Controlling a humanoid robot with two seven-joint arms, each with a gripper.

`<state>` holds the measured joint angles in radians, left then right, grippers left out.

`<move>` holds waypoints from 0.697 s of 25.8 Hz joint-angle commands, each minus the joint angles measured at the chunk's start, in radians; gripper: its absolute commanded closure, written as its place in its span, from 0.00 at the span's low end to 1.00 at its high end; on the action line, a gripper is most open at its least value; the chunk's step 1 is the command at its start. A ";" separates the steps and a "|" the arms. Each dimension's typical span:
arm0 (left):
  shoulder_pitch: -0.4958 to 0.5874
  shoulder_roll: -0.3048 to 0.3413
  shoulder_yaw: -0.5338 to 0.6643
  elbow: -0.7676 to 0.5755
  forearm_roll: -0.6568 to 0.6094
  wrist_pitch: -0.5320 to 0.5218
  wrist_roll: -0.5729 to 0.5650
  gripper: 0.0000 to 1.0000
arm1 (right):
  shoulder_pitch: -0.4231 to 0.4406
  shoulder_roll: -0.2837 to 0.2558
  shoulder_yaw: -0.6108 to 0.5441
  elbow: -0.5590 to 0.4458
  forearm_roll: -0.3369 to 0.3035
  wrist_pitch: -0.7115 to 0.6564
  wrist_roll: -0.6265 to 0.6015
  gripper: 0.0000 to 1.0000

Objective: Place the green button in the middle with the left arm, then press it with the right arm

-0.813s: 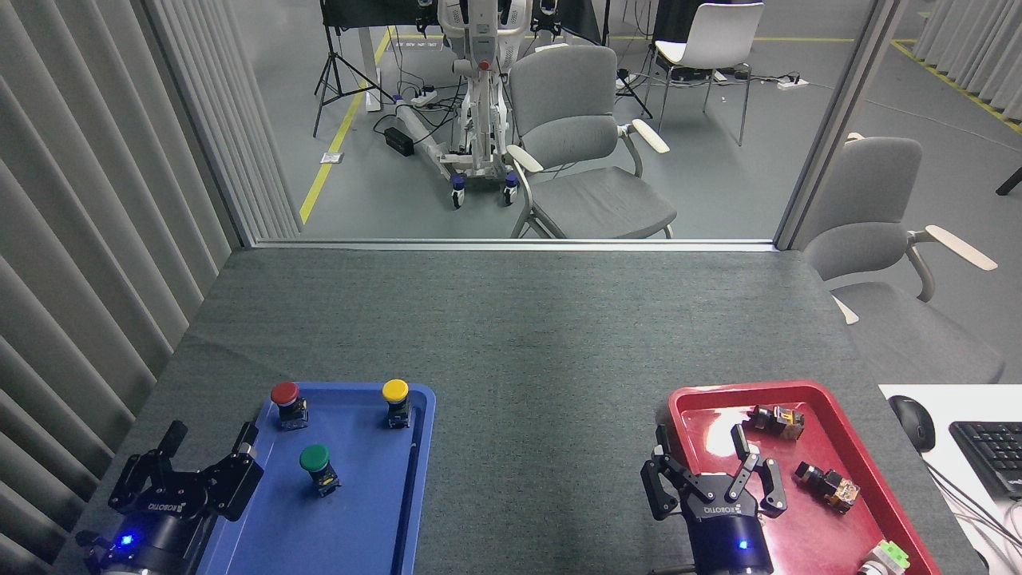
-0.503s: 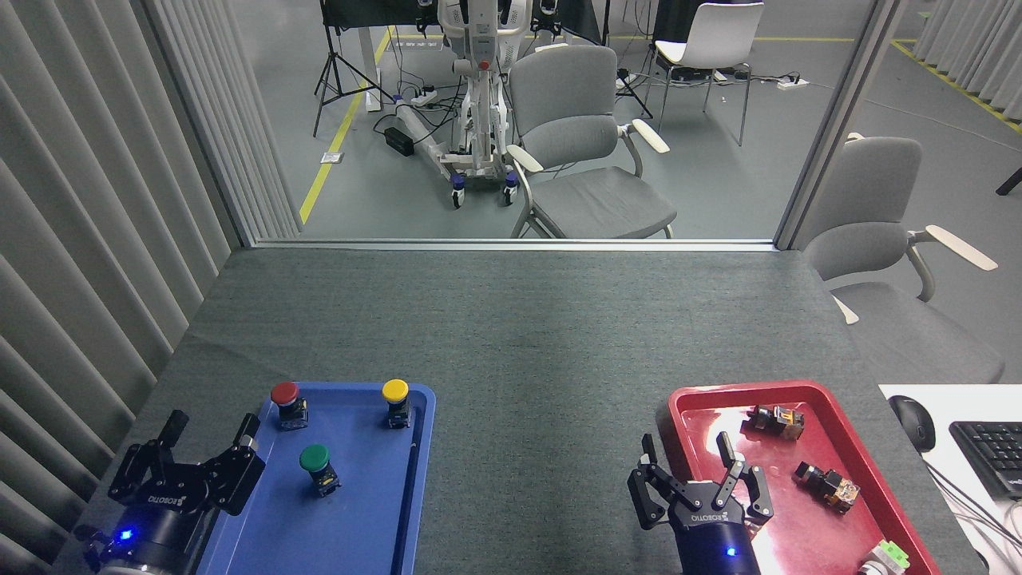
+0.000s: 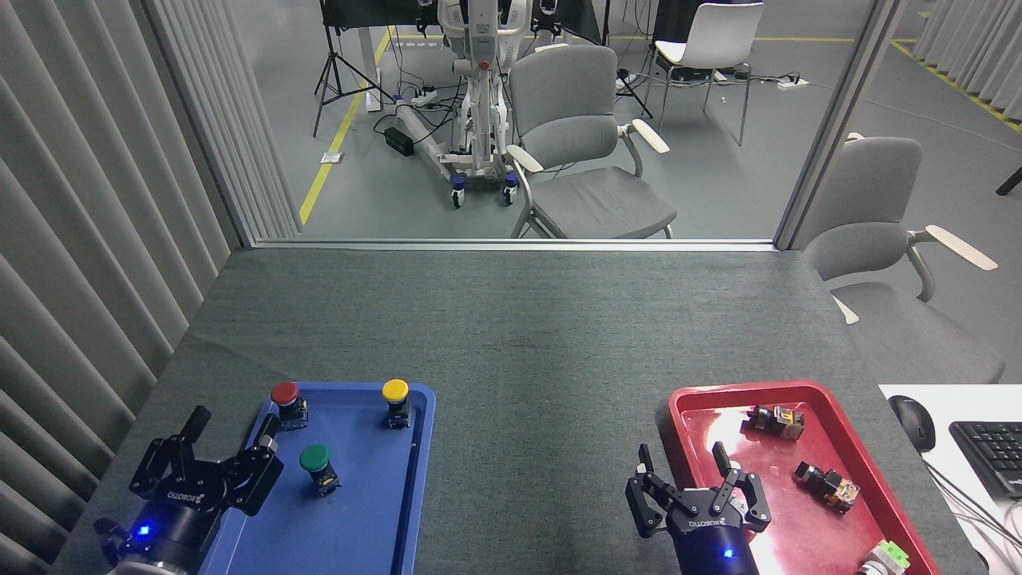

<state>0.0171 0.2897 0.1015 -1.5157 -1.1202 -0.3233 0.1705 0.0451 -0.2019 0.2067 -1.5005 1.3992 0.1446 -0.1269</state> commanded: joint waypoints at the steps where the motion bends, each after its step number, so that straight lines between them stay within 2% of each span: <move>1: -0.003 0.000 -0.002 0.023 0.005 0.001 0.006 0.00 | 0.009 -0.001 -0.004 -0.012 0.017 0.001 0.004 0.01; 18: -0.032 -0.017 -0.002 0.055 0.005 -0.007 0.015 0.00 | 0.027 -0.001 -0.003 -0.032 0.023 0.013 0.007 0.01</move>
<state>-0.0055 0.2758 0.0997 -1.4658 -1.1147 -0.3293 0.1851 0.0726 -0.2025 0.2040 -1.5318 1.4211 0.1581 -0.1210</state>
